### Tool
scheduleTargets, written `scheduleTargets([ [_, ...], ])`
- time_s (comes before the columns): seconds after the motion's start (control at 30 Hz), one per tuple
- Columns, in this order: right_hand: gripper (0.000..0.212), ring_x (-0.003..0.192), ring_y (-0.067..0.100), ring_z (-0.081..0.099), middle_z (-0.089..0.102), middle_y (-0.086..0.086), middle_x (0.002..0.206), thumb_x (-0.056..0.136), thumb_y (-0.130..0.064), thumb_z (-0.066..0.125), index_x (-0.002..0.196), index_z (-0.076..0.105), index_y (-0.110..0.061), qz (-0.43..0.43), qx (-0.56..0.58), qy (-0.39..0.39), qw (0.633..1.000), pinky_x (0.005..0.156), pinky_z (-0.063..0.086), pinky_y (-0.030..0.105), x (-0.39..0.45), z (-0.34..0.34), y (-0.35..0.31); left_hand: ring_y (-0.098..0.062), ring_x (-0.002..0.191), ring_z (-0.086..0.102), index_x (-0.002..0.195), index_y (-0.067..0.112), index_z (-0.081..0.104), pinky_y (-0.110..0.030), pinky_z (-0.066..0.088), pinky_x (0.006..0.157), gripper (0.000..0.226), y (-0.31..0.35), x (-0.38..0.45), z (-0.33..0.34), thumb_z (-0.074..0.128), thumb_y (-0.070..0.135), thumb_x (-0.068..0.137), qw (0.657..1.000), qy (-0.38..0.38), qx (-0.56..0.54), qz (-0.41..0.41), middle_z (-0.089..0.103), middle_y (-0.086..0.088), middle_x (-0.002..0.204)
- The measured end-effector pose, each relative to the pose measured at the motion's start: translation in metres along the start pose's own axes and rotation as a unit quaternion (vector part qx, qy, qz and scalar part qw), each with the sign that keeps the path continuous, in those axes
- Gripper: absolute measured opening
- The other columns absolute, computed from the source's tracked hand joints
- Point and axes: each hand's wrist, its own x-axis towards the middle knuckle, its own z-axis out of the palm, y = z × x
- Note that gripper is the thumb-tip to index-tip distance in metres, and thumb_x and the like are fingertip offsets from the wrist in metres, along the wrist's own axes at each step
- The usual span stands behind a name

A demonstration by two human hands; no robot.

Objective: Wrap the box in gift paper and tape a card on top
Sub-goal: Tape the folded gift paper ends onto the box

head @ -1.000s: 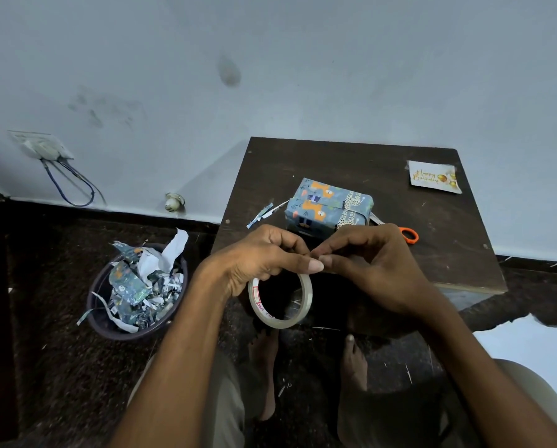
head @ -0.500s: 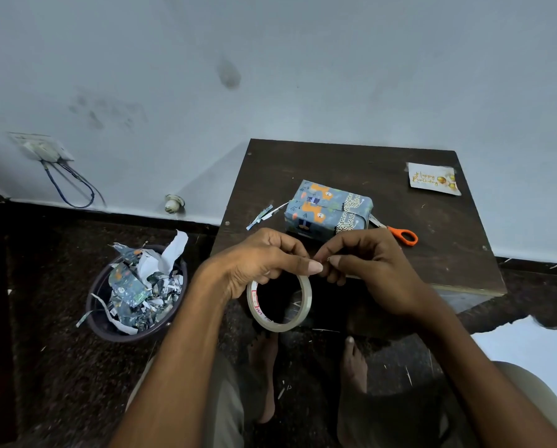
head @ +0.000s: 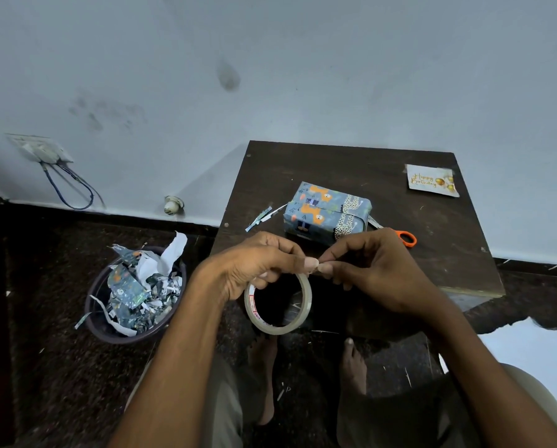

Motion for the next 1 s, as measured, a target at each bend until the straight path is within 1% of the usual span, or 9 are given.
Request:
scheduleTargets([
  [0.07, 0.006, 0.068, 0.014, 0.069, 0.076, 0.003, 0.079, 0.091, -0.010, 0.074, 0.091, 0.080, -0.012, 0.002, -0.004, 0.014, 1.000, 0.061, 0.054, 0.026, 0.000, -0.003, 0.001, 0.000, 0.039, 0.025, 0.087, 0.009, 0.067, -0.019, 0.009, 0.043, 0.030, 0.000, 0.001, 0.001, 0.077, 0.035, 0.076, 1.000, 0.000, -0.013, -0.005, 0.051, 0.011, 0.057],
  [0.17, 0.010, 0.068, 0.018, 0.069, 0.076, 0.007, 0.077, 0.093, -0.007, 0.071, 0.090, 0.079, -0.012, 0.002, 0.012, 0.061, 0.998, 0.063, 0.055, 0.032, 0.001, -0.007, 0.002, 0.000, 0.041, 0.027, 0.100, 0.008, 0.067, -0.013, 0.014, 0.038, 0.036, -0.003, 0.004, 0.003, 0.082, 0.034, 0.080, 0.998, 0.002, -0.064, 0.005, 0.047, 0.004, 0.068],
  [0.33, 0.015, 0.058, 0.014, 0.064, 0.074, 0.009, 0.067, 0.090, -0.007, 0.073, 0.079, 0.079, -0.015, -0.005, 0.010, 0.165, 0.986, 0.055, 0.051, 0.024, 0.003, -0.020, 0.003, -0.006, 0.048, 0.044, 0.121, 0.008, 0.064, -0.015, 0.040, 0.039, 0.027, -0.002, 0.006, 0.014, 0.065, 0.006, 0.094, 0.984, 0.045, -0.166, 0.049, 0.055, -0.004, 0.073],
  [0.4, 0.014, 0.053, 0.012, 0.061, 0.073, 0.007, 0.064, 0.090, -0.007, 0.074, 0.078, 0.078, -0.014, 0.002, 0.004, 0.212, 0.977, 0.050, 0.049, 0.022, 0.005, -0.027, 0.003, -0.006, 0.045, 0.047, 0.114, 0.010, 0.068, -0.017, 0.042, 0.038, 0.020, 0.000, 0.008, 0.021, 0.056, 0.001, 0.100, 0.980, 0.097, -0.169, 0.025, 0.057, -0.004, 0.068],
  [0.53, 0.017, 0.052, 0.010, 0.059, 0.073, 0.007, 0.064, 0.089, -0.008, 0.076, 0.074, 0.078, -0.015, 0.010, -0.016, 0.283, 0.959, 0.050, 0.047, 0.020, 0.008, -0.046, 0.002, -0.005, 0.037, 0.046, 0.114, 0.005, 0.068, -0.015, 0.035, 0.031, 0.040, 0.001, 0.005, 0.031, 0.035, -0.009, 0.097, 0.979, 0.126, -0.145, -0.063, 0.060, -0.007, 0.066],
  [0.67, 0.012, 0.054, 0.010, 0.062, 0.073, 0.001, 0.064, 0.088, -0.014, 0.078, 0.076, 0.080, -0.018, 0.018, -0.067, 0.283, 0.957, 0.054, 0.049, 0.025, 0.009, -0.052, 0.004, -0.010, 0.043, 0.056, 0.109, 0.003, 0.072, -0.014, 0.041, 0.036, 0.034, 0.003, 0.002, 0.040, 0.041, -0.005, 0.098, 0.989, 0.091, -0.073, -0.093, 0.071, -0.011, 0.080],
  [0.83, 0.010, 0.053, 0.012, 0.065, 0.073, -0.001, 0.063, 0.085, -0.017, 0.081, 0.077, 0.080, -0.023, 0.040, -0.122, 0.278, 0.952, 0.052, 0.052, 0.026, 0.022, -0.055, 0.002, -0.033, 0.063, 0.073, 0.119, 0.014, 0.045, -0.029, 0.057, 0.049, 0.041, -0.001, -0.006, 0.055, 0.031, -0.015, 0.093, 0.982, 0.118, -0.126, -0.072, 0.077, -0.020, 0.086],
  [0.93, 0.006, 0.058, 0.018, 0.068, 0.073, 0.001, 0.064, 0.083, -0.018, 0.082, 0.079, 0.081, -0.021, 0.047, -0.149, 0.260, 0.953, 0.059, 0.055, 0.031, 0.034, -0.057, -0.002, -0.029, 0.064, 0.074, 0.093, 0.011, 0.060, -0.020, 0.046, 0.042, 0.029, -0.005, -0.020, 0.067, 0.038, -0.008, 0.090, 0.989, 0.091, -0.116, -0.033, 0.078, -0.017, 0.094],
  [1.0, 0.002, 0.062, 0.025, 0.070, 0.073, 0.005, 0.064, 0.082, -0.019, 0.082, 0.080, 0.082, -0.020, 0.054, -0.167, 0.255, 0.951, 0.059, 0.054, 0.028, 0.042, -0.055, -0.003, -0.024, 0.061, 0.071, 0.070, 0.011, 0.063, -0.018, 0.040, 0.041, 0.035, -0.006, -0.027, 0.074, 0.037, 0.003, 0.091, 0.987, 0.096, -0.127, -0.027, 0.078, -0.014, 0.095],
])
